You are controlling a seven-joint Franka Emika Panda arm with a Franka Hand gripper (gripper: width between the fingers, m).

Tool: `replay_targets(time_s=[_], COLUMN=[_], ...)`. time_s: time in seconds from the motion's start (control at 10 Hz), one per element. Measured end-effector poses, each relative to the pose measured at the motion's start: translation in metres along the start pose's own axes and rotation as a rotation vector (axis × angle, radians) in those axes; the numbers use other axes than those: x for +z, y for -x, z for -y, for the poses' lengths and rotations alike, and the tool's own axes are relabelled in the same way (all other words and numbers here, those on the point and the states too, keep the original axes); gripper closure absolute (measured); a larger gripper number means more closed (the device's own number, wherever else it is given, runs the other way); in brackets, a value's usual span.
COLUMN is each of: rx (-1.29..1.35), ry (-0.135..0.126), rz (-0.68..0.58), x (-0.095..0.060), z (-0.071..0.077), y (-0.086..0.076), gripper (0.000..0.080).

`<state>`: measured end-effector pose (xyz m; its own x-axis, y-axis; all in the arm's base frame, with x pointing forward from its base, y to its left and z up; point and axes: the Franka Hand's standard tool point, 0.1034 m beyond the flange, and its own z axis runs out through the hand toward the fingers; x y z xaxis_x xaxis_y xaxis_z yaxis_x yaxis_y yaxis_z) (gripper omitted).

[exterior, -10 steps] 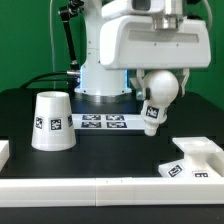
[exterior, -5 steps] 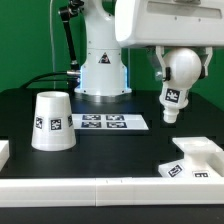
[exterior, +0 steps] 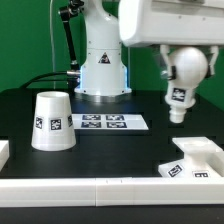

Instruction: Assemble lamp

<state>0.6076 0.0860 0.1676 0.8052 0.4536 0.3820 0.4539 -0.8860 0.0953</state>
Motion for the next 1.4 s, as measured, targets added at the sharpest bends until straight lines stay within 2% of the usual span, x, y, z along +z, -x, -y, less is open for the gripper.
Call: replay_targets(time_s=[0.1, 0.2, 0.4, 0.7, 1.0, 1.4], rx=[-0.017, -0.012, -0.016, -0.017, -0.022, -0.028], ry=[0.034, 0.037, 0.050, 0.034, 0.025, 0.012], rz=[-0.065, -0.064, -0.086, -0.076, -0.069, -0.057], x=[0.002, 0.005, 0.005, 0.012, 0.017, 0.027], z=[-0.005, -0.006, -0.009, 0.003, 0.005, 0.014], y=[0.000, 0.008, 0.008, 0.005, -0.002, 0.000], gripper=[0.0222, 0.0222, 0.0222, 0.0222, 0.0222, 0.0222])
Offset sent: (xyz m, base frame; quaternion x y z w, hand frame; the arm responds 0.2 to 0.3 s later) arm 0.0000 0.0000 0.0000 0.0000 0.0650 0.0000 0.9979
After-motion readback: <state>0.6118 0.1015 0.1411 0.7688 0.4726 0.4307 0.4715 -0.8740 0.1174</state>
